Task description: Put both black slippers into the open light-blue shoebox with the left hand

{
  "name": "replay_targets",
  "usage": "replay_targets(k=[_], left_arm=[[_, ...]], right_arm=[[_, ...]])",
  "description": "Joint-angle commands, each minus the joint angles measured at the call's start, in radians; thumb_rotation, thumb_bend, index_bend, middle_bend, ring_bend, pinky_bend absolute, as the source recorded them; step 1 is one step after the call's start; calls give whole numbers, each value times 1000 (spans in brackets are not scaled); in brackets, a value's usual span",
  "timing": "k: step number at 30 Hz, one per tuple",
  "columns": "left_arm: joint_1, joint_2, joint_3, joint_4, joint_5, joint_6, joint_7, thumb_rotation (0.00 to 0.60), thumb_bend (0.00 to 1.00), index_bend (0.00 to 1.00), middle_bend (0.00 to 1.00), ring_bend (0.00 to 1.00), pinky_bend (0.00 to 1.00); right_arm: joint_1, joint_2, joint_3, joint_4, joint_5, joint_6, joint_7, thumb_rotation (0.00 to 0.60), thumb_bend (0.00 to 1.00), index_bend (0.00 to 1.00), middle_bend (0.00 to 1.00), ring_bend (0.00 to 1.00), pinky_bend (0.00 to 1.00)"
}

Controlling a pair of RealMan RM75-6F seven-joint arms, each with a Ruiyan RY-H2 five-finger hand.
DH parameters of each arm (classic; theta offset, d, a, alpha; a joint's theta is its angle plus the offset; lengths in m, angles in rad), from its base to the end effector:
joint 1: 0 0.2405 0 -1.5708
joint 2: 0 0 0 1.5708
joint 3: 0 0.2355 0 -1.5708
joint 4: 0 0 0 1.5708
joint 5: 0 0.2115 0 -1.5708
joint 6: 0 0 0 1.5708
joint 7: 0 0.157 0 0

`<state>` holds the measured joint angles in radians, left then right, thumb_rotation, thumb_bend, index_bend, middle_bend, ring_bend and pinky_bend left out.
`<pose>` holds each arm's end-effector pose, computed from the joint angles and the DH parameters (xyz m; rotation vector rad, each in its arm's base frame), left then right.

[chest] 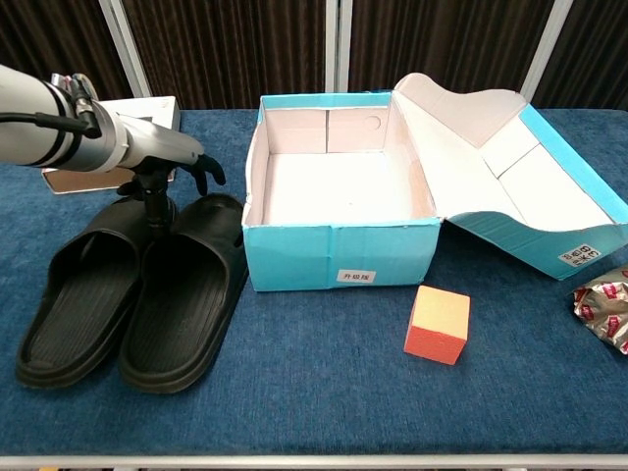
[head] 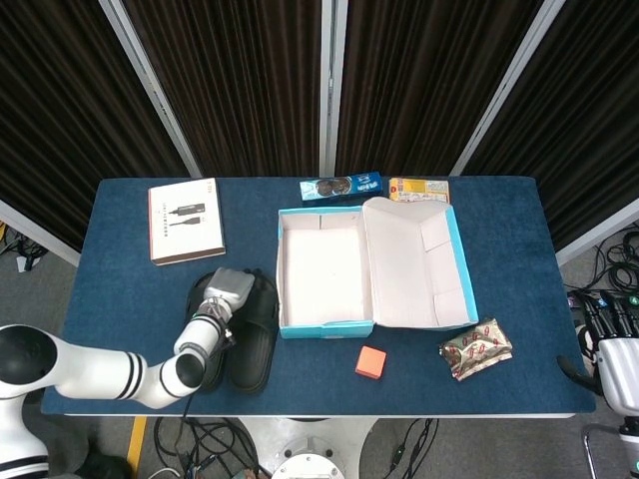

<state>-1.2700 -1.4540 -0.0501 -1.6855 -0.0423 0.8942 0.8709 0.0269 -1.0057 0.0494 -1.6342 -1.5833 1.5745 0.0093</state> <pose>-0.0953 0.3441 -0.0415 -1.9479 -1.1427 -0.2506 -0.2897 -0.1750 0.1875 1.4024 -0.7764 0.9018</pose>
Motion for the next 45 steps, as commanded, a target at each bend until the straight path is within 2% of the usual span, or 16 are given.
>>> replay_targets(k=[1,10,20,25,29,33,39,45], left_arm=[[-30,-20,12,11,-38,24,37,600,0,88,140,796,778],[-63,-53,0,54,-134,7,79,600,0,144,196,817,777],[-73,-102,1,102,-167,31,118,600,0,223,286,842,778],[-66,-124,-7,127,-159,33,120,600,0,297,366,856,777],[-49,-131,-14,136,-123,51,103,600,0,424,498,877,781],[-20,-123,-22,115,-55,85,66,600,0,511,586,888,782],[24,-72,-34,37,36,131,15,600,0,543,616,888,783],[76,-10,-31,-66,157,263,-28,600,0,549,623,882,783]], right_arm=[[-1,6,5,-4,-2,8,-4,600,90,50,139,41,128],[-6,11,5,-4,3,13,0,600,91,50,139,41,128],[-10,8,2,1,5,12,5,600,91,50,140,41,128],[-12,9,1,1,8,10,4,600,92,50,139,41,129],[-13,12,-1,-2,8,8,3,600,92,50,139,41,129],[-12,10,-1,-2,8,5,3,600,92,50,139,41,128],[-7,9,0,-4,-1,3,1,600,94,50,139,41,128],[-9,10,0,-4,-7,11,4,600,94,50,139,41,128]])
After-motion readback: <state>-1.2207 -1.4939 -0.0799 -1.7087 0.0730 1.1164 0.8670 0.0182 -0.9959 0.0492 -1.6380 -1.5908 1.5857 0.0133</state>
